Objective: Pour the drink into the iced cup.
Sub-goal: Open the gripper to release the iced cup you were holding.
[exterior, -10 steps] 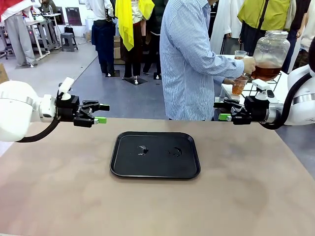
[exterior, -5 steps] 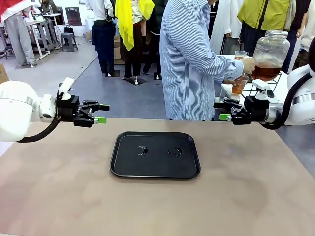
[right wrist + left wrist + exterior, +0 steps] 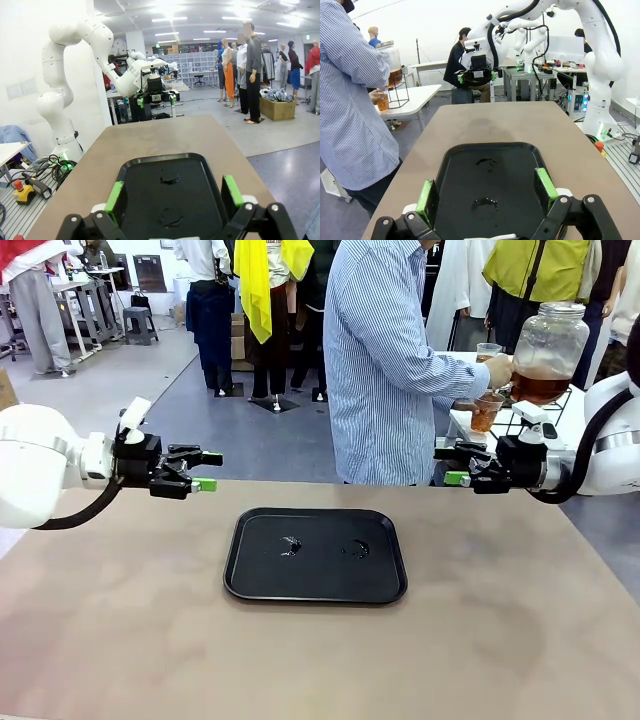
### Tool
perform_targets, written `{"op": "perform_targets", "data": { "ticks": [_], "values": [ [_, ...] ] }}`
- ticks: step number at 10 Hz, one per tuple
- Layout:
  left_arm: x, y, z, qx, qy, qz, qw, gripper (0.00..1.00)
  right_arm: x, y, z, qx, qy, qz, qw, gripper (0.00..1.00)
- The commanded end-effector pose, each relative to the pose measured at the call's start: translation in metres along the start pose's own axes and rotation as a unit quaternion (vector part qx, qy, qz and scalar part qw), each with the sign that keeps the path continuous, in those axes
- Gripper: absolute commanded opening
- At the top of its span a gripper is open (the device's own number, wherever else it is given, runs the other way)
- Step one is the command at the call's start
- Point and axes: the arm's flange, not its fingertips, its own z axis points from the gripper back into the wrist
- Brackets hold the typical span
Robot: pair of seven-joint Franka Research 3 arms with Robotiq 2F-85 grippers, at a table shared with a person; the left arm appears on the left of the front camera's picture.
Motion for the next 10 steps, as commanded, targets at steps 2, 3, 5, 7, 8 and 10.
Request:
{"op": "perform_targets", "data": {
  "ticks": [2,3,5,7,8,10],
  "values": [
    [0.001,0.0,-0.0008,-0.001,-0.001,0.003,1.0,1.0,0.0039,-0.0012,-0.0009,0.005,0.002,-0.005,1.0,1.0],
    [0.001,0.0,-0.0008,-0.001,-0.001,0.003,1.0,1.0,0.0039,-0.0012,-0.0009,0.005,0.002,-0.005,1.0,1.0],
    [0.001,0.0,-0.0008,-0.001,-0.001,0.003,1.0,1.0,0.0039,-0.0012,-0.0009,0.005,0.002,-0.005,1.0,1.0],
    [0.001,0.0,-0.0008,-0.001,-0.001,0.003,1.0,1.0,0.0039,-0.0012,-0.0009,0.005,0.002,-0.005,1.0,1.0],
    [0.001,0.0,-0.0008,-0.001,-0.001,0.003,1.0,1.0,0.0039,-0.0012,-0.0009,0.005,0.002,-0.005,1.0,1.0],
    [0.001,0.0,-0.0008,-0.001,-0.001,0.003,1.0,1.0,0.0039,-0.0012,-0.0009,0.005,0.002,-0.005,1.0,1.0]
  ]
}}
